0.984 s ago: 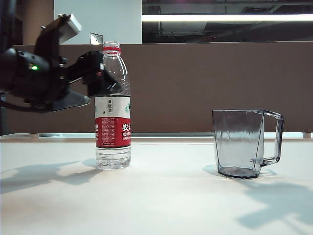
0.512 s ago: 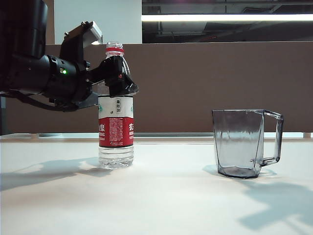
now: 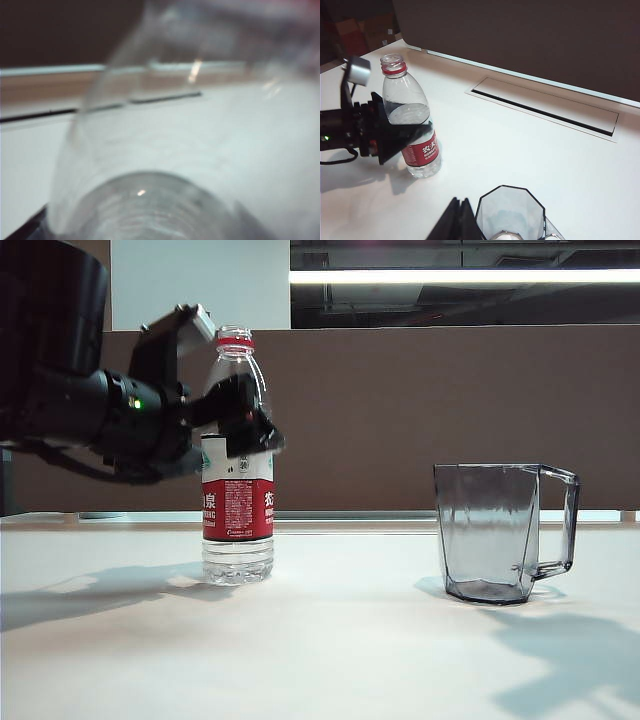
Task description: Pick up the mineral water bottle with the left hand on the table and pour water into the mug until it's half full.
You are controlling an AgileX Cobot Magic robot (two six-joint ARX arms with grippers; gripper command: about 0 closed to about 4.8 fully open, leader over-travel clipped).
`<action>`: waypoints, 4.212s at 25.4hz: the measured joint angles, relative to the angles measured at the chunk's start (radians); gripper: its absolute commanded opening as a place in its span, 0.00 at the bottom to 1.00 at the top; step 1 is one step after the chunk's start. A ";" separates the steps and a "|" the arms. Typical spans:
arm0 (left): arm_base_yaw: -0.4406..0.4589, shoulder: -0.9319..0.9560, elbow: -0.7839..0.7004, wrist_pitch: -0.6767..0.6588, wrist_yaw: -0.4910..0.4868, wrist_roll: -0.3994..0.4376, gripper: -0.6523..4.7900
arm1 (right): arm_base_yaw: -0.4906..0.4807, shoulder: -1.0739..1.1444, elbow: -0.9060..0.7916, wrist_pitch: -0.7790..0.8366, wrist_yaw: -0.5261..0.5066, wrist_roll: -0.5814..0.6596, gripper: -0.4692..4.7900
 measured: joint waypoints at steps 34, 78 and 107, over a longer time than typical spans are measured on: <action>0.001 0.040 0.001 0.032 -0.002 0.000 0.54 | 0.001 0.000 0.000 -0.001 0.000 0.000 0.09; -0.209 0.232 0.537 -0.432 -0.006 0.782 0.51 | 0.002 -0.069 0.000 -0.191 0.000 0.000 0.09; -0.214 0.270 0.540 -0.359 -0.005 1.221 0.51 | 0.002 -0.087 0.000 -0.227 0.000 0.000 0.09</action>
